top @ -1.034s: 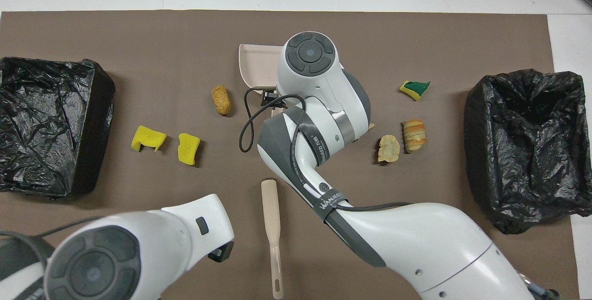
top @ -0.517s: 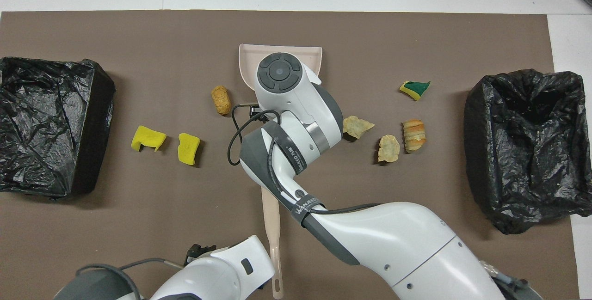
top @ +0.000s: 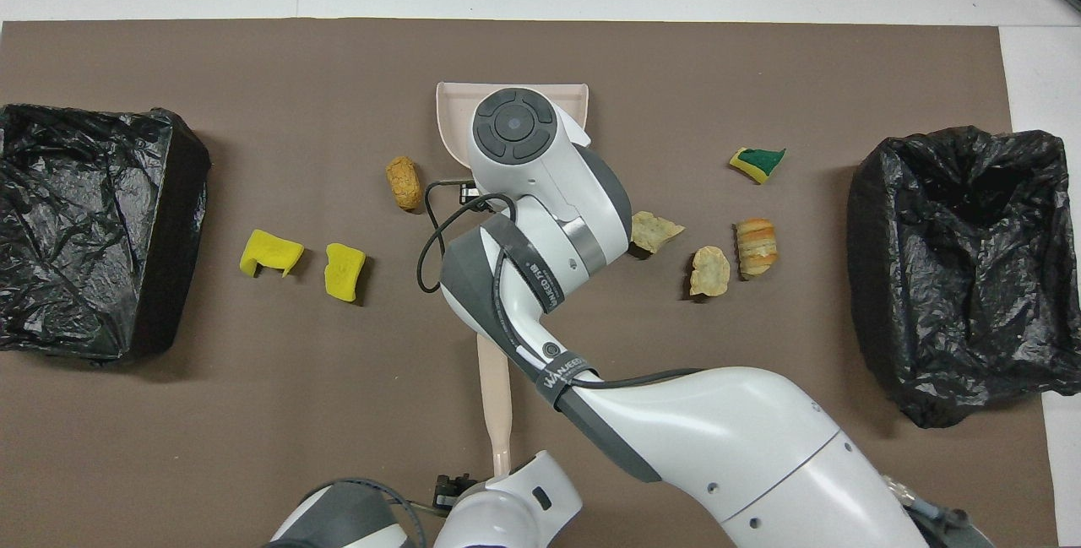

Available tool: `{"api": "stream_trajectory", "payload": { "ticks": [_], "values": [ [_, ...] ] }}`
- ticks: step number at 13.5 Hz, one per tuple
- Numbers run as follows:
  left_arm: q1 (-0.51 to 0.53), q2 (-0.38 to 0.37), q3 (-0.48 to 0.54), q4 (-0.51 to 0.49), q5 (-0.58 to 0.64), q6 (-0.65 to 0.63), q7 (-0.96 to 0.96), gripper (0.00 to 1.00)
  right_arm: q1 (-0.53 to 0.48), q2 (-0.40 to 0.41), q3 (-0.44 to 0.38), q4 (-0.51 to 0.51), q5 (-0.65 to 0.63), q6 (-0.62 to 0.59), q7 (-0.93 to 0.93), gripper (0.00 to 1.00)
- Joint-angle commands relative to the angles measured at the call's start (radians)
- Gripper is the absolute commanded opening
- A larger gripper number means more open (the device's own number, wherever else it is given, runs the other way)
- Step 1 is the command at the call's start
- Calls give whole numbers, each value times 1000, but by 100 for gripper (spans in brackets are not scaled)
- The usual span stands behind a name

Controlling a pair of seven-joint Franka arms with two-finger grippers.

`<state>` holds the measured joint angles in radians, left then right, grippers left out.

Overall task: Sweep and dump trash in bin
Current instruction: 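Grasp the dustpan with the right gripper while the left gripper grasps the brush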

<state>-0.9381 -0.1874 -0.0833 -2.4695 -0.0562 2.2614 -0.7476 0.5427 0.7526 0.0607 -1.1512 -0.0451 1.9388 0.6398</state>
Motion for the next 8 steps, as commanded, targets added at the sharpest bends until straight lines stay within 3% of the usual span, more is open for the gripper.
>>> {"api": "stream_trajectory", "payload": {
  "ticks": [1, 4, 6, 7, 8],
  "values": [
    [-37, 10, 17, -29, -8, 26, -29, 96, -13, -16, 8, -7, -15, -3, 14, 0],
    [-36, 9, 17, -32, -8, 23, -59, 69, -42, -36, 5, -7, -12, -12, -52, 0],
    [-27, 13, 19, -28, -8, 9, -73, 20, -69, -68, 7, -13, 4, -20, -92, 0],
    [-22, 17, 20, -19, -8, 3, -73, 2, -84, -88, 8, -27, 4, -32, -106, 0],
    [-16, 28, 22, -9, -8, 3, -67, 0, -104, -111, 10, -42, 5, -35, -153, 0]
  ]
}}
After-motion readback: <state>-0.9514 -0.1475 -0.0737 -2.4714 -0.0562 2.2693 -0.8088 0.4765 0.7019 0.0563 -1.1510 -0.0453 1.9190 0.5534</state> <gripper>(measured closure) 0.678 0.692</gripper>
